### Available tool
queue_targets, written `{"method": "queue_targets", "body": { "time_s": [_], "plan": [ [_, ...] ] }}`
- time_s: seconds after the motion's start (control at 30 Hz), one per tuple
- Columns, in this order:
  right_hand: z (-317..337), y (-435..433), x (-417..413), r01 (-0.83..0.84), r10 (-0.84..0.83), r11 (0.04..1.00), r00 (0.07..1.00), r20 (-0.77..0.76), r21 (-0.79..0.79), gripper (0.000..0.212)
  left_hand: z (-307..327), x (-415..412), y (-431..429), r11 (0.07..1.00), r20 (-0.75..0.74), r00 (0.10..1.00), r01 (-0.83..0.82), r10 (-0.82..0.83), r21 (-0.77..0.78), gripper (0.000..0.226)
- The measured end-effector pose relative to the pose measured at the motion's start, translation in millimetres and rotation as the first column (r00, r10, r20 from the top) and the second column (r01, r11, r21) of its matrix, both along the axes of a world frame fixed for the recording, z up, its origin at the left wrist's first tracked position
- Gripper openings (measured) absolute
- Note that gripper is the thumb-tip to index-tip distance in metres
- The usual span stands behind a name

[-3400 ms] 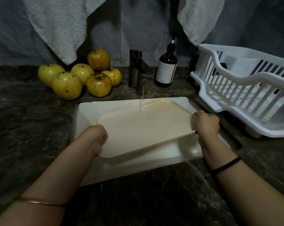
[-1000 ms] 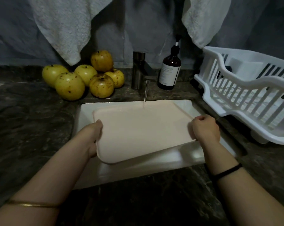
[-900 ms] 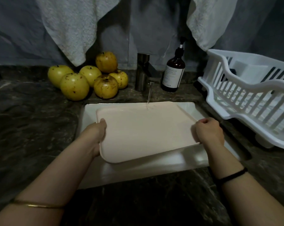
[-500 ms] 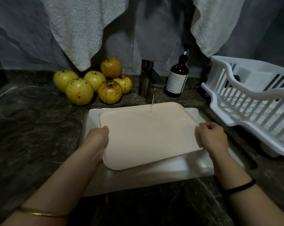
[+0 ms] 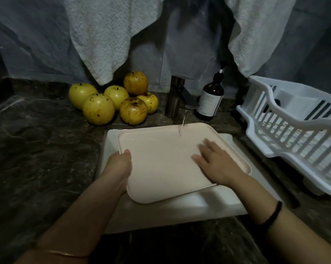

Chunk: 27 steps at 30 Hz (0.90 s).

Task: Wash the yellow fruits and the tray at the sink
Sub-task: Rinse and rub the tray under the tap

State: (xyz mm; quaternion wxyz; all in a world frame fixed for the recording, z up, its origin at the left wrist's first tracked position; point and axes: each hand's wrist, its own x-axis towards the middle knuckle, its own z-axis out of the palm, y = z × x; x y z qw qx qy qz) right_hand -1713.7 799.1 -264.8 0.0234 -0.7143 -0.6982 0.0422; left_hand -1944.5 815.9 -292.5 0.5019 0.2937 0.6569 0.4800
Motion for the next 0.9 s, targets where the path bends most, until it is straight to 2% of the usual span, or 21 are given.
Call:
{"method": "queue_targets", "body": {
  "time_s": [0.07,0.23,0.3,0.4,0.57,0.63,0.73,0.83,0.9],
  "plan": [
    [-2,17,-9,-0.016,0.01,0.996,0.997,-0.071,-0.083,0.064,0,1,0,1.0,0.026,1.0,0.004,-0.004,-0.002,0.041],
    [-10,61,0,0.113,-0.111,0.993,0.993,-0.038,0.041,0.065,-2,2,-1,1.0,0.04,0.999,0.004,-0.004,-0.007,0.042],
    [-12,78,-2,0.179,-0.174,0.98,0.983,-0.056,0.083,0.069,0,2,-3,1.0,0.002,1.0,0.002,-0.002,-0.011,0.043],
    [-14,95,-20,0.237,-0.235,0.969,0.971,-0.036,0.068,0.074,2,1,-6,1.0,-0.014,1.0,0.014,-0.014,0.008,0.043],
    [-14,97,-46,0.215,-0.215,0.976,0.977,-0.018,0.034,0.084,0,0,-6,0.999,0.005,0.999,0.033,-0.033,0.039,0.041],
    [-12,90,-49,0.159,-0.159,0.987,0.987,0.018,0.027,0.084,0,0,-7,0.998,0.018,0.999,0.034,-0.035,0.047,0.04],
    [-14,68,-70,-0.075,0.074,0.997,0.996,0.051,0.002,0.077,1,1,-8,0.998,0.011,0.999,0.032,-0.033,0.049,0.041],
    [-14,36,-94,-0.331,0.331,0.942,0.943,-0.021,-0.054,0.067,4,0,-9,0.998,0.023,0.999,0.045,-0.046,0.046,0.04],
    [-10,23,-96,-0.433,0.432,0.898,0.901,-0.027,-0.077,0.063,6,1,-9,0.998,0.044,0.997,0.056,-0.058,0.036,0.038]
  ]
}}
